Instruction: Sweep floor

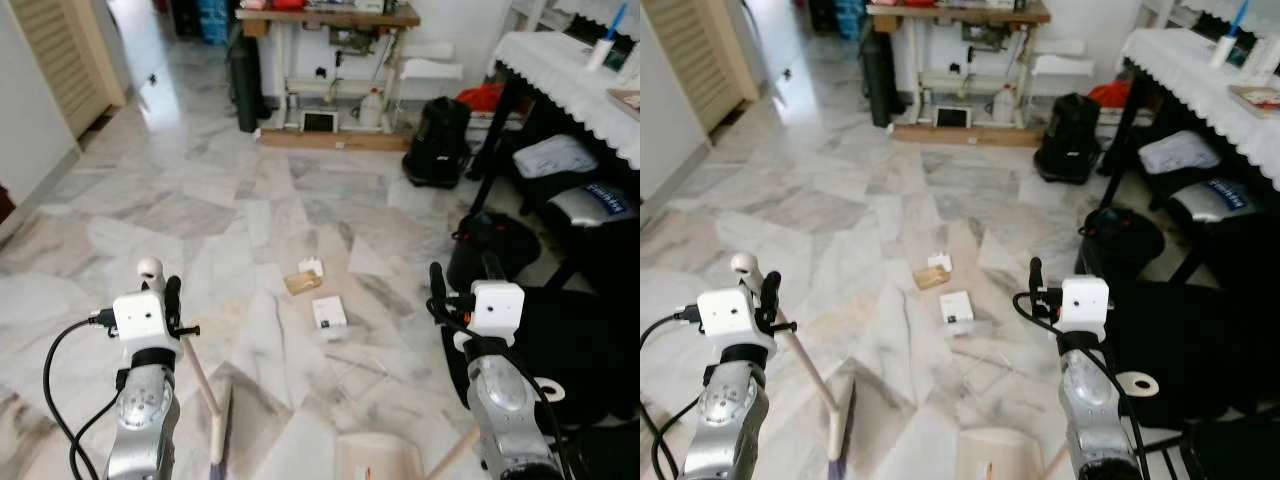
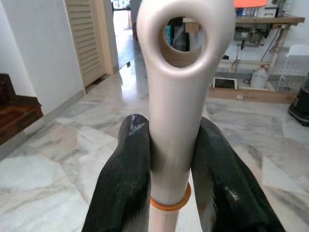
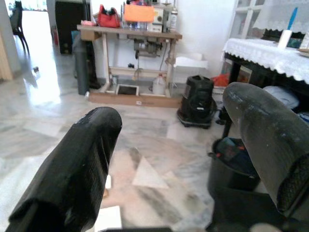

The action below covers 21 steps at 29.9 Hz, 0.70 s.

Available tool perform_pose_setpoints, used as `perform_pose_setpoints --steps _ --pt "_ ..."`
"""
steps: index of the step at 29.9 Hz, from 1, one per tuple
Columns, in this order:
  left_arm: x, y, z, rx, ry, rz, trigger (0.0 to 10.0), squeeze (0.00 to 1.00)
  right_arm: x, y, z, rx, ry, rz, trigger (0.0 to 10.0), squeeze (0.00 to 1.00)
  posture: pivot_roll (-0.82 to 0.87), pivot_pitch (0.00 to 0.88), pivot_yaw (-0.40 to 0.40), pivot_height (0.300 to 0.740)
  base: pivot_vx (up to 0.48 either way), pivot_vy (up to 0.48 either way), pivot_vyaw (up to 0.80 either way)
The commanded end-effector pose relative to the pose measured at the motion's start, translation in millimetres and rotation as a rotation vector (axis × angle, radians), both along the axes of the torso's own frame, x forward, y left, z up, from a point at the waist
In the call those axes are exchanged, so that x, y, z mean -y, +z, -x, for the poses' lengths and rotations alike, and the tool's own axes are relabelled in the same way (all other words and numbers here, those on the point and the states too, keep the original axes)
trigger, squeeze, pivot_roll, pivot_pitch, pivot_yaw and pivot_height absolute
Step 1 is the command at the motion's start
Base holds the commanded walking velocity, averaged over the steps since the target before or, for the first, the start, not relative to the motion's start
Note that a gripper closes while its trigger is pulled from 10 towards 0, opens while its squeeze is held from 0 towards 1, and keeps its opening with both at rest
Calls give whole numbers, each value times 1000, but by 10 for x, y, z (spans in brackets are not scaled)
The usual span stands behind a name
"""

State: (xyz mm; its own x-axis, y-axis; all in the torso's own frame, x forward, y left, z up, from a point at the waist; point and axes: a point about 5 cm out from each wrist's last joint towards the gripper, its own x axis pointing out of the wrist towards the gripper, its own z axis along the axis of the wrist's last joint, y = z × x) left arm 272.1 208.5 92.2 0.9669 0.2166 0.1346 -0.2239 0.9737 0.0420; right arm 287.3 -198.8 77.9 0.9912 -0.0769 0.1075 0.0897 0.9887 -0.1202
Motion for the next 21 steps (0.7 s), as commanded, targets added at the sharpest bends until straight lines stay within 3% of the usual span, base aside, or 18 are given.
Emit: perform_pose_setpoints --steps 1,16,21 --pt "4 63 -17 36 -4 -3 10000 0 11 41 -17 17 -8 -11 10000 0 -53 0 -58 740 0 0 0" --pt "0 65 -20 33 -9 -13 10000 0 12 47 -24 18 -9 -11 10000 0 -52 0 -58 740 0 0 0" --pt "0 69 -22 37 -5 -12 10000 0 15 48 -25 18 -10 -6 10000 0 -52 0 -58 740 0 -277 0"
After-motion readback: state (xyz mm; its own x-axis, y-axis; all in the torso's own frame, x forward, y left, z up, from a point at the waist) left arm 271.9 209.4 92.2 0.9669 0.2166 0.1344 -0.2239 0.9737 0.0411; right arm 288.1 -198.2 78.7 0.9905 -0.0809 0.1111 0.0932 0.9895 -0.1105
